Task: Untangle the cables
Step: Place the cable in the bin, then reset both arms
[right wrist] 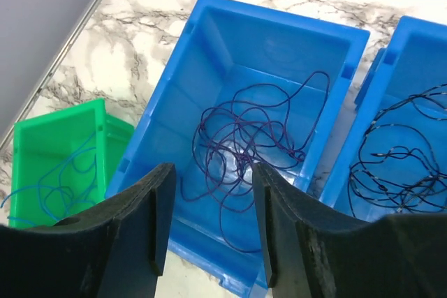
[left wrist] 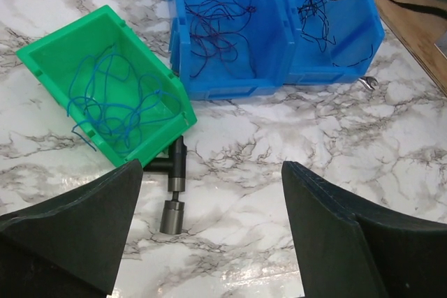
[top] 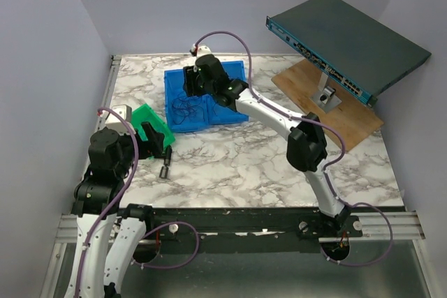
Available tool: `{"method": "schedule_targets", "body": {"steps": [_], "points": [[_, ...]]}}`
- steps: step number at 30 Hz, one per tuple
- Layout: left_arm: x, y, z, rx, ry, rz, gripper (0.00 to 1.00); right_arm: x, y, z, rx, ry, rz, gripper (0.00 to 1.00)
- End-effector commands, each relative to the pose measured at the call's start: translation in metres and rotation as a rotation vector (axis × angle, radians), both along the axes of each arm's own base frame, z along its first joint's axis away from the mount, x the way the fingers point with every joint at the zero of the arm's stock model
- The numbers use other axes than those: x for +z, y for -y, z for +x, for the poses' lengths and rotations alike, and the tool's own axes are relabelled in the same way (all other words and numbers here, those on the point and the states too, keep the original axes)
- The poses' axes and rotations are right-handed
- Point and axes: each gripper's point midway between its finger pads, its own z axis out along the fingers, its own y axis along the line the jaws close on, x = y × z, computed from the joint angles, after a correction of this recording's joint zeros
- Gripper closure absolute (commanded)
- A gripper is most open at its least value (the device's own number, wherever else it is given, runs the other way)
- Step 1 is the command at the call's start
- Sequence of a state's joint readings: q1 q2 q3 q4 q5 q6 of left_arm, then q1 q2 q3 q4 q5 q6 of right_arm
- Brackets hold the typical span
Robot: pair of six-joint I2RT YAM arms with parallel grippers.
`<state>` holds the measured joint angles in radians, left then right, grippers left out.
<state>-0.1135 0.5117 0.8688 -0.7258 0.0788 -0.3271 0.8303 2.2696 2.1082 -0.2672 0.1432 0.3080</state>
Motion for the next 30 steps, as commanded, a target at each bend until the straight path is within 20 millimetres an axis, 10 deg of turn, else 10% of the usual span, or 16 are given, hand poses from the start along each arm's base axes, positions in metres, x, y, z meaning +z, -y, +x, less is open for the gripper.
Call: {"method": "schedule_targets", "body": {"steps": [1, 11, 25, 27, 28, 30], "points": [[-0.002, 0.005, -0.001, -0.012, 0.004, -0.033, 0.12, 0.071, 0.015, -0.012, 0.002, 0.102, 0.048, 0.45], [-0.017, 0.034, 0.002, -0.093, 0.009, -0.203, 0.01, 0.108, 0.121, -0.081, -0.088, 0.186, 0.097, 0.43], [-0.077, 0.086, -0.001, -0.196, -0.052, -0.340, 0.01, 0.020, 0.289, -0.165, -0.411, 0.121, 0.151, 0.40], [-0.089, 0.090, -0.001, -0.194, -0.057, -0.314, 0.01, 0.004, 0.309, -0.169, -0.505, 0.111, 0.164, 0.31], [-0.096, 0.091, -0.001, -0.192, -0.057, -0.291, 0.01, -0.003, 0.317, -0.170, -0.555, 0.104, 0.175, 0.05], [-0.105, 0.089, 0.003, -0.175, -0.038, -0.247, 0.01, -0.014, 0.337, -0.169, -0.680, 0.091, 0.175, 0.00]]}}
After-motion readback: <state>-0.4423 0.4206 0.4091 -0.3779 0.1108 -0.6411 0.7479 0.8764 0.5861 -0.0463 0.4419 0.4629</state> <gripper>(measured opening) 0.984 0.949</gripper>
